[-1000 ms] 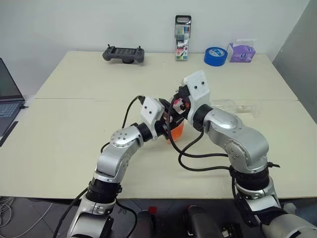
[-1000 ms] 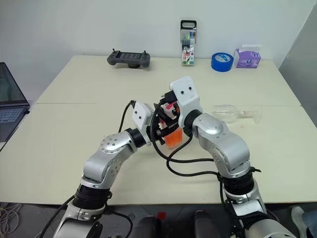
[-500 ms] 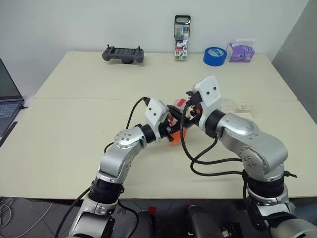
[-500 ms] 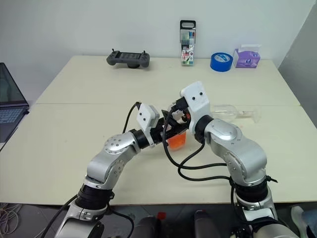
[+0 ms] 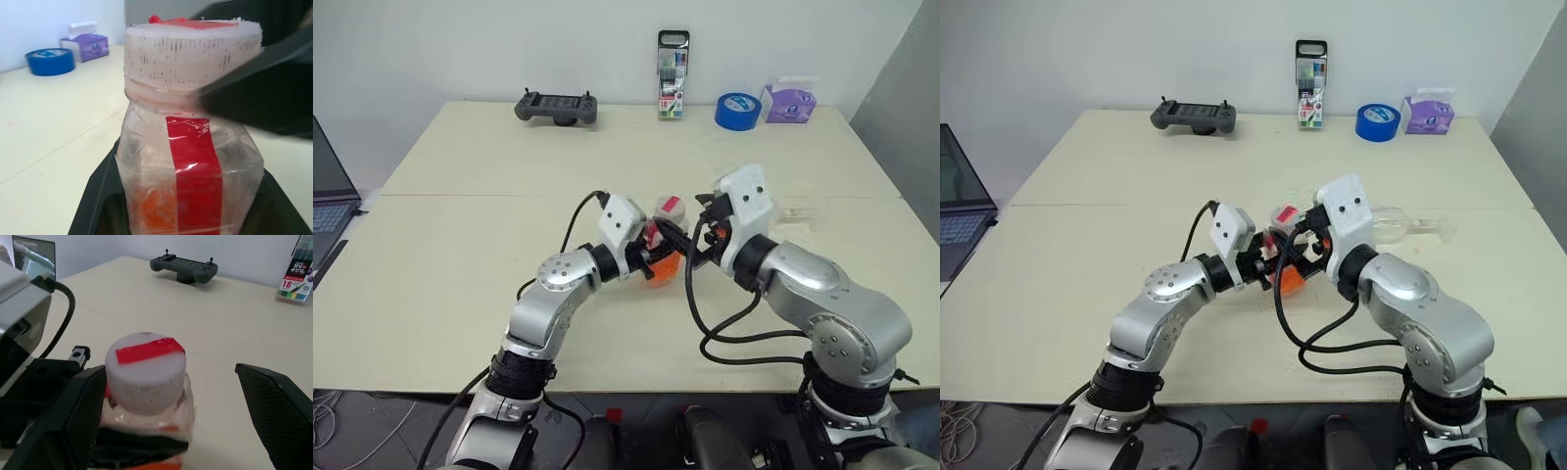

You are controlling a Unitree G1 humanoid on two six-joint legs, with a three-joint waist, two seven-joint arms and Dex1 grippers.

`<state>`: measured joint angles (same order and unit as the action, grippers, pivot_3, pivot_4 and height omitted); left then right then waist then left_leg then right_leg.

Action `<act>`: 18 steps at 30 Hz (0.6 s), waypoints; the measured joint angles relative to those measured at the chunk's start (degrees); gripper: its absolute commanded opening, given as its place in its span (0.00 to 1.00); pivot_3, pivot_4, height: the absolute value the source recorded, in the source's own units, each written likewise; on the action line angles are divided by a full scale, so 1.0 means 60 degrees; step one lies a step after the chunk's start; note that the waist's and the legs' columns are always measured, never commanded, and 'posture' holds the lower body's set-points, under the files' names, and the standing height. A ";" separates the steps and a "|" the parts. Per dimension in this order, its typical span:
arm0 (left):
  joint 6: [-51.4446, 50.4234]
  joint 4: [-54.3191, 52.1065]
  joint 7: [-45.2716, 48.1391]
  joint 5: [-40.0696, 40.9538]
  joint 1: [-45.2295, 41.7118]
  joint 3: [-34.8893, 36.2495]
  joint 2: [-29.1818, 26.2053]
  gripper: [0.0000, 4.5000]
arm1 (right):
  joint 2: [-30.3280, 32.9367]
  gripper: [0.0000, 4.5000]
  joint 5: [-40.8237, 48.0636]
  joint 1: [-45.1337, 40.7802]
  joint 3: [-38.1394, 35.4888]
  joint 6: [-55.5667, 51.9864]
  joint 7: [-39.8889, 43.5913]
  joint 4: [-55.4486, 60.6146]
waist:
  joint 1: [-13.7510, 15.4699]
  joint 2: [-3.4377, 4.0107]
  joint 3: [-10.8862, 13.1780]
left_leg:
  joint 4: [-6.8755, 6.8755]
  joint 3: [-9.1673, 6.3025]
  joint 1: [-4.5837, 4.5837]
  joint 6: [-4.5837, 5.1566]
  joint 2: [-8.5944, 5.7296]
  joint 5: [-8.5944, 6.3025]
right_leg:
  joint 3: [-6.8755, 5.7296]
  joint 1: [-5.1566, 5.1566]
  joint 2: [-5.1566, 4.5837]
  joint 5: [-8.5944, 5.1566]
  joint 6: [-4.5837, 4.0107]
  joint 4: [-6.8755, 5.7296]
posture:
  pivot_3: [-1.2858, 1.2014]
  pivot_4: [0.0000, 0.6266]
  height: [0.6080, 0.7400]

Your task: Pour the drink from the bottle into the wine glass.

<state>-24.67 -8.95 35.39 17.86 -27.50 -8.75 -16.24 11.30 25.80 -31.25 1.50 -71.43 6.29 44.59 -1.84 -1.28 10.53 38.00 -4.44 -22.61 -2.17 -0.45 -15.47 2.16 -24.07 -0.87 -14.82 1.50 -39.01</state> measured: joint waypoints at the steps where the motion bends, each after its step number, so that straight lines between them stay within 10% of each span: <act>1: 0.0009 0.0009 -0.0005 -0.0002 0.0000 0.0087 -0.0024 0.39 | -0.0168 0.97 -0.0021 0.0007 -0.0007 -0.0071 -0.0172 0.0095 | 0.0000 0.0000 0.0000 | 0.0000 0.0000 0.0000 0.0000 0.0000 0.0000 | 0.0001 0.0000 0.0000 0.0000 0.0000 0.0000 | 0.52 0.24 1.00; 18: 0.0023 0.0037 0.0020 -0.0040 0.0048 0.0112 0.0060 0.39 | -0.1632 0.89 -0.0868 -0.0242 0.0897 -0.0253 -0.1497 0.0058 | -0.0001 0.0001 -0.0001 | -0.0001 -0.0002 0.0000 -0.0001 -0.0001 0.0001 | 0.0001 0.0000 -0.0001 0.0000 0.0000 0.0002 | 0.52 0.24 1.00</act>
<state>-24.53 -8.73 35.51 17.61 -27.22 -8.08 -15.88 1.51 20.59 -32.70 6.88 -72.95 -2.69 44.94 -1.85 -1.27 10.52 37.99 -4.45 -22.61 -2.18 -0.46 -15.46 2.17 -24.07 -0.88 -14.82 1.50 -38.99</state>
